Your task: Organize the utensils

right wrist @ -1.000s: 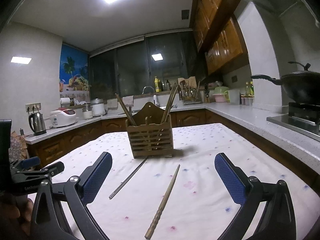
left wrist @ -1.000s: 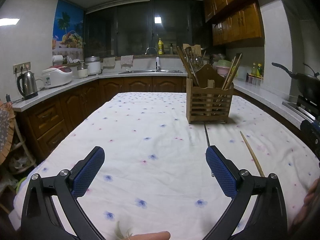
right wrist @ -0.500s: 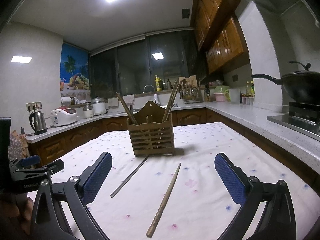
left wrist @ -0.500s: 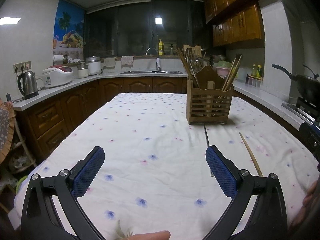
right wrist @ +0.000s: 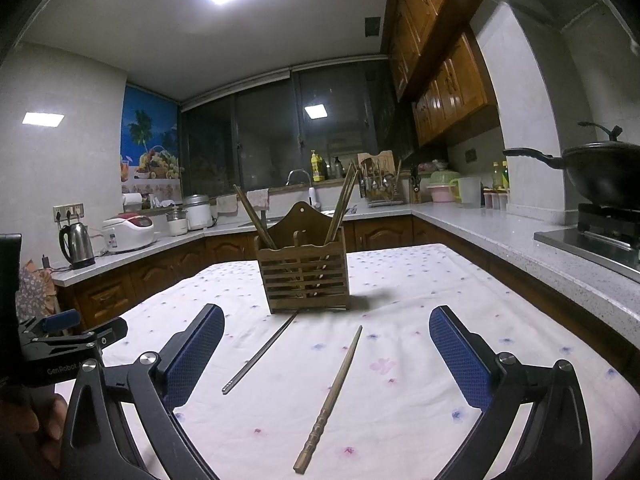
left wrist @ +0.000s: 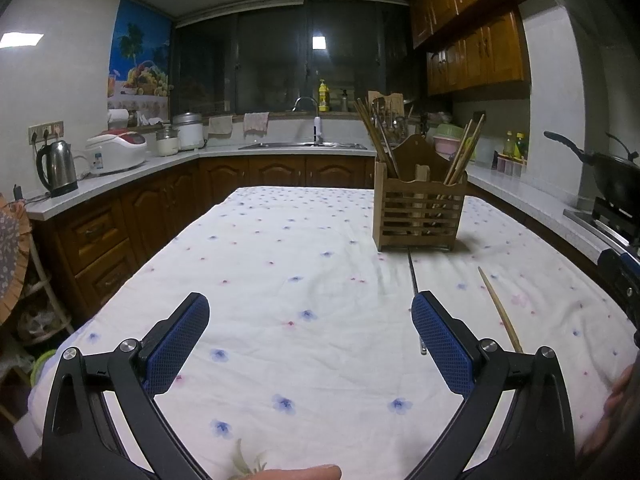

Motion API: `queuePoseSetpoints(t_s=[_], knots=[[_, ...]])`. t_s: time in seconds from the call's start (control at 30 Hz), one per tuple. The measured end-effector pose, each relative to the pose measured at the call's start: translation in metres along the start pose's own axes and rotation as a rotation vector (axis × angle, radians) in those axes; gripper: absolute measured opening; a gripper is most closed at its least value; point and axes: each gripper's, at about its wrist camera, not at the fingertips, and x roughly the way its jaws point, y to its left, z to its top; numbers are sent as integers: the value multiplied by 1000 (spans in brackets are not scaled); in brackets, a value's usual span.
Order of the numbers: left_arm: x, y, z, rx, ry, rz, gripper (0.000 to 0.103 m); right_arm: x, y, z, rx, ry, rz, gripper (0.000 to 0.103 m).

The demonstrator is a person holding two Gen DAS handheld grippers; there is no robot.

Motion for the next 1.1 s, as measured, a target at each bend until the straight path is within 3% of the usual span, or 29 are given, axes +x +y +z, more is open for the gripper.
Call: queuePoseSetpoints(t_s=[1.1], knots=[[-3, -2, 3, 4, -2, -7, 103, -5, 6, 0, -3, -2, 20, 103]])
